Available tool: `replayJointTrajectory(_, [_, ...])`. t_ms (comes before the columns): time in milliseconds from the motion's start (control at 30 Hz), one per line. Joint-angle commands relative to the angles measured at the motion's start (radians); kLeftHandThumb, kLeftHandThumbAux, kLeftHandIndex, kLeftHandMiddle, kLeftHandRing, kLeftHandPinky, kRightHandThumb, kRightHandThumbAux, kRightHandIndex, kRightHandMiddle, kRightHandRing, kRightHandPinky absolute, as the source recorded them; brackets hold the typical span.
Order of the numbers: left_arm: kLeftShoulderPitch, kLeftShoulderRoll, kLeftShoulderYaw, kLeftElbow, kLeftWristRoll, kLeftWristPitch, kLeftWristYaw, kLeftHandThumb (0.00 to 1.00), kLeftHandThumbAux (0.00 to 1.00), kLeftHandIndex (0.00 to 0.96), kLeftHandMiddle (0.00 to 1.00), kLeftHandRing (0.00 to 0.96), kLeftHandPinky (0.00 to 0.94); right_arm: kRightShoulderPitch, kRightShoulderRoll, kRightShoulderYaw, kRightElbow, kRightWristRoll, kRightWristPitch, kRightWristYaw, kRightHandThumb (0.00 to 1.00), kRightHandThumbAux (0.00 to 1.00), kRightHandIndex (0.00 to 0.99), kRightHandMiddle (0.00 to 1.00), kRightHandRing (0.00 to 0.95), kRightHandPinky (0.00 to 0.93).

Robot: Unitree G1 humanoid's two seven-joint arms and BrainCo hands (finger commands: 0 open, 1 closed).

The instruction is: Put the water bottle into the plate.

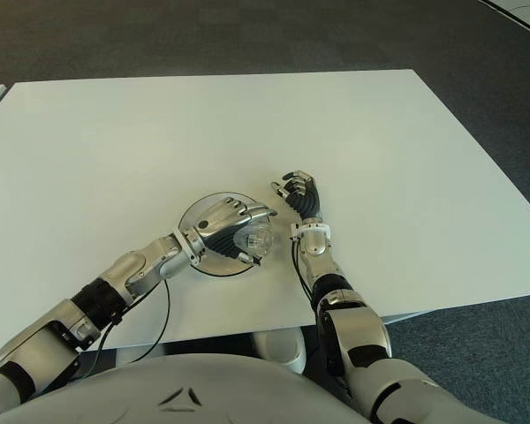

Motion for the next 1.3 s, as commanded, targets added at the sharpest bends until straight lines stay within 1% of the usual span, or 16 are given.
replayJointTrajectory(33, [0.017,0.033,0.013,0.009,0.016,0.028,-0.038,0.362,0.698,0.019,0.027,0.015,0.008,0.031,0.001,0.0,0.023,-0.006,0.029,-0.002,0.708,0.728,0.432,0.652,0.658,0.644])
replayJointTrajectory(200, [0.023,0.036,0.027,-0.008,0.041,0.052,-0.017,0.269,0.685,0.002,0.003,0.001,0.001,0.032,0.003,0.0,0.02,-0.004,0.028,-0.001,0.708,0.728,0.432,0.653,0.659,0.646])
replayJointTrajectory(533, [0.039,0.043,0.041,-0.037,0.077,0.104,0.023,0.153,0.619,0.0,0.0,0.0,0.0,0.031,0.0,-0.002,0.017,0.0,0.035,0.007,0.709,0.728,0.433,0.659,0.664,0.653])
replayJointTrajectory(633, [0.045,0.045,0.046,-0.042,0.088,0.12,0.044,0.113,0.584,0.0,0.0,0.0,0.0,0.031,0.0,-0.003,0.017,0.002,0.037,0.012,0.709,0.728,0.433,0.655,0.663,0.659])
replayJointTrajectory(933, [0.055,0.043,0.058,-0.045,0.113,0.166,0.103,0.068,0.503,0.0,0.0,0.0,0.0,0.028,-0.002,-0.007,0.02,0.006,0.046,0.018,0.708,0.729,0.432,0.647,0.659,0.657])
replayJointTrajectory(1133, [0.068,0.04,0.075,-0.061,0.123,0.196,0.118,0.05,0.45,0.0,0.0,0.0,0.0,0.027,-0.004,-0.005,0.02,0.002,0.051,0.012,0.709,0.729,0.432,0.65,0.659,0.649])
replayJointTrajectory(1300, [0.074,0.037,0.08,-0.069,0.121,0.213,0.121,0.044,0.43,0.0,0.0,0.0,0.0,0.027,-0.005,-0.005,0.021,0.002,0.045,0.015,0.709,0.729,0.432,0.653,0.661,0.652])
